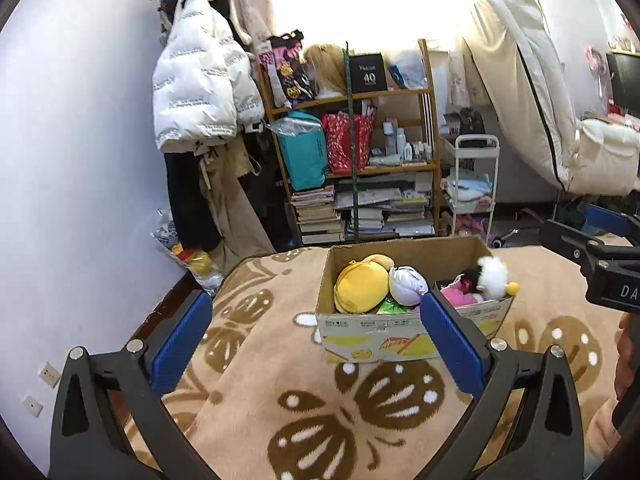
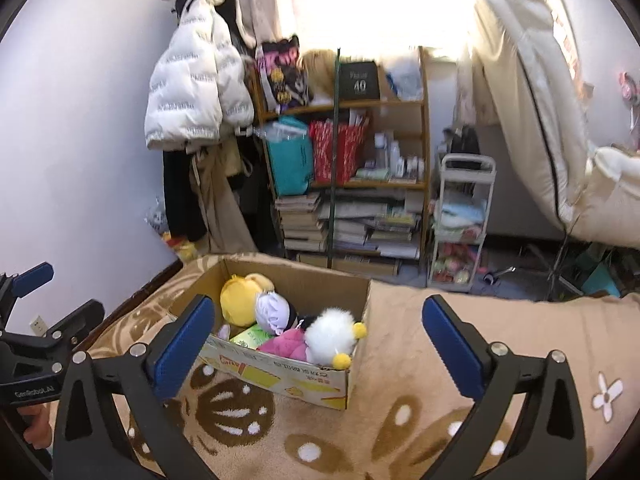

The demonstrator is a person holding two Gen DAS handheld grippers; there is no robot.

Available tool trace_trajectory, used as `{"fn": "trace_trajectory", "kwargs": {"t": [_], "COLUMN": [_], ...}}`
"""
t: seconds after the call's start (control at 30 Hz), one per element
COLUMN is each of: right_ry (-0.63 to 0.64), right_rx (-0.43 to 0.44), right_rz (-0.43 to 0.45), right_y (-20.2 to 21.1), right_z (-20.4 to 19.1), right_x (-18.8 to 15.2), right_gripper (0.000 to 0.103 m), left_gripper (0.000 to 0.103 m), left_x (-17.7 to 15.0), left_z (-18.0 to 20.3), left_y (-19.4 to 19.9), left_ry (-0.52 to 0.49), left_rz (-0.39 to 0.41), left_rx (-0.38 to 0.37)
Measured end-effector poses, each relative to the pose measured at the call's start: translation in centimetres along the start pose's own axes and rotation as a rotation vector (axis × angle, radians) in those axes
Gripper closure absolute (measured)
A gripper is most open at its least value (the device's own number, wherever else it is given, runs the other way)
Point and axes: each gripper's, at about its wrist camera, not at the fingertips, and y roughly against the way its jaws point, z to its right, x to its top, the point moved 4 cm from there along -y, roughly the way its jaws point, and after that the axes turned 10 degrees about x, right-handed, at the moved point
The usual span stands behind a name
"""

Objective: Organize soft objects

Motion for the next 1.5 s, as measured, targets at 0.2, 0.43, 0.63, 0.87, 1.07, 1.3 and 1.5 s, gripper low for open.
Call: {"fn": "trace_trajectory", "kwargs": {"t": [0.2,0.43,0.63,0.87,1.07,1.3,1.5], "right_ry": [0.010,0.042,0.047,0.047,0.050,0.047,-0.001], "right_rx": [0.000,-0.010,-0.003,-0.012,-0.019,-0.021,-0.027], "right_rz": [0.029,0.060,0.097,0.113,0.121,0.101,0.087], "right_y": [3.3,6.7,8.5,8.8,8.2,7.3,6.7], "right_z": [-0.9,-2.4,-2.9,-3.1,-2.9,-2.8,-1.7], "right_x": [-0.5,-1.5,-2.5,-3.8,-4.6,-5.2,-5.6], "right_gripper": [0.000,0.000,0.000,0.000,0.000,0.000,0.000], "left_gripper": [0.001,0.001,0.001,0.001,0.001,0.001,0.001], "left_x": [-0.7,-2.2,-3.6,-4.7,-5.3,-5.5,-5.6], "left_z": [-1.2,-2.2,-3.1,-3.8,-3.4,-3.1,-2.7], "left_y": [3.8,6.6,6.9,6.3,5.4,4.9,4.5], "left_ry": [0.037,0.051,0.085,0.136,0.130,0.120,0.117], "left_rz": [0.033,0.073,0.091,0.067,0.049,0.035,0.028], "left_rx": [-0.001,-0.012,-0.013,-0.045,-0.058,-0.072,-0.070]}}
